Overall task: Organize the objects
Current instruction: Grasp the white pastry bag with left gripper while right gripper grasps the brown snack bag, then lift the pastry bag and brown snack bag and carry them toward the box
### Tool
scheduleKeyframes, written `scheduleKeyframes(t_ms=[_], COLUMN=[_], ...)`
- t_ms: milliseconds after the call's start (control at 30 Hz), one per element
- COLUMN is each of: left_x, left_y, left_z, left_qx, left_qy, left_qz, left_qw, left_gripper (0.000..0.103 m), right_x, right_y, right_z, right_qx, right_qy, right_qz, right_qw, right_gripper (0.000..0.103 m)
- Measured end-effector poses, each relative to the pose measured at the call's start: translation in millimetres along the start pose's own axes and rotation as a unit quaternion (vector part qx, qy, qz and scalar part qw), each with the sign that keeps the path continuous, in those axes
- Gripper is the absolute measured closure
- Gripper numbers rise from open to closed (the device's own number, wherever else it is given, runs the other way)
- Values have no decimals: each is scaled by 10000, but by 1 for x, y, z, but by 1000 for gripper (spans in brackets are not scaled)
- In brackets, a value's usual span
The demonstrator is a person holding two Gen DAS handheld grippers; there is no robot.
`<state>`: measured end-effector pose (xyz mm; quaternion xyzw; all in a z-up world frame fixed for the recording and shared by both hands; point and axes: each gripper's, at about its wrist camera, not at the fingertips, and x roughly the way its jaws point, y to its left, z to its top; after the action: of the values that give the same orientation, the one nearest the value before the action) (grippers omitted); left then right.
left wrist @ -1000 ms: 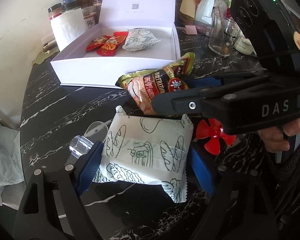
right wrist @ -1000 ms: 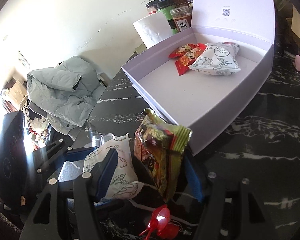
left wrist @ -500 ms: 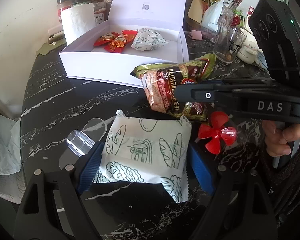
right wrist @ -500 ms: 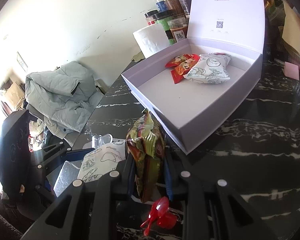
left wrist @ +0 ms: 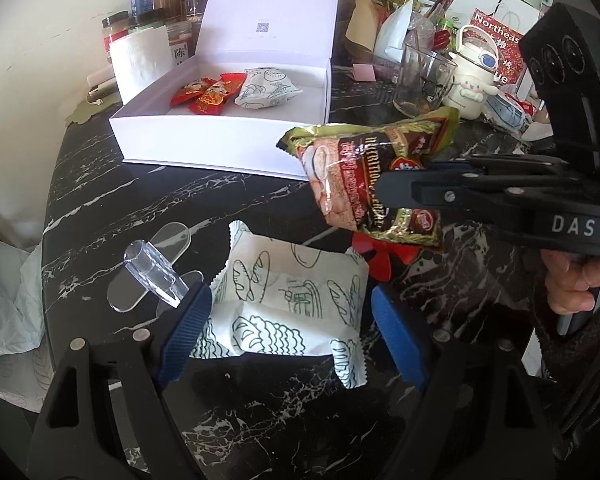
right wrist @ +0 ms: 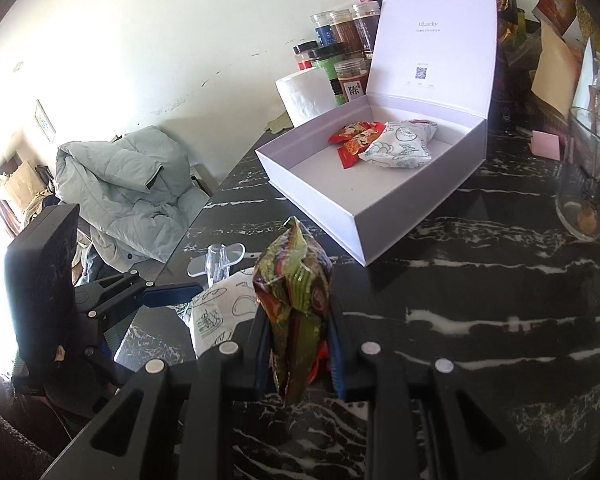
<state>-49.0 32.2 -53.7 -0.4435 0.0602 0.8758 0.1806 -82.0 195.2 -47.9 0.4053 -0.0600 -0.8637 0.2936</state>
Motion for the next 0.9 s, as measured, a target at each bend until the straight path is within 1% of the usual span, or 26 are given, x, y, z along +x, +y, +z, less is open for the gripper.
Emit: scheduleKeyframes(t_ms=[133,233,300,500,567,667,767,900], left_x=[4,10,12,20,22,19,16,15], left_y=[-3,-3,-5,-16,-20,-21,-21,-26], left_z=[-2,-2,-2,1,1,2,3,3], left_qx=[0,-21,0,378,482,498,437,581], left_qy=[64,142,114,77,86,36,-27,12], left_qz=[137,250,266,516,592,510,261,332], left_qw=[9999,9996,9996,9979,9970,9975,9987,9978], left_gripper=[21,21,20,19,19,19,25,27], right_x=[-19,-27,-29,-33,-36,-40,-35,-30], right_y=[3,2,1,1,3,9,12,8], right_z=[-14,-25,-32,-44,-46,-49,-54,-59], right_qx=[-64,-41,-17,39,-38,-199,-234,-130], right_qy=[-60,4,72,116,67,96,260,401], right_qz=[-170,-223,-241,-127,-30,74,54,47], right_qw=[9998,9997,9997,9998,10000,9997,9994,9991], right_gripper=[79,79,79,79,79,79,79,79])
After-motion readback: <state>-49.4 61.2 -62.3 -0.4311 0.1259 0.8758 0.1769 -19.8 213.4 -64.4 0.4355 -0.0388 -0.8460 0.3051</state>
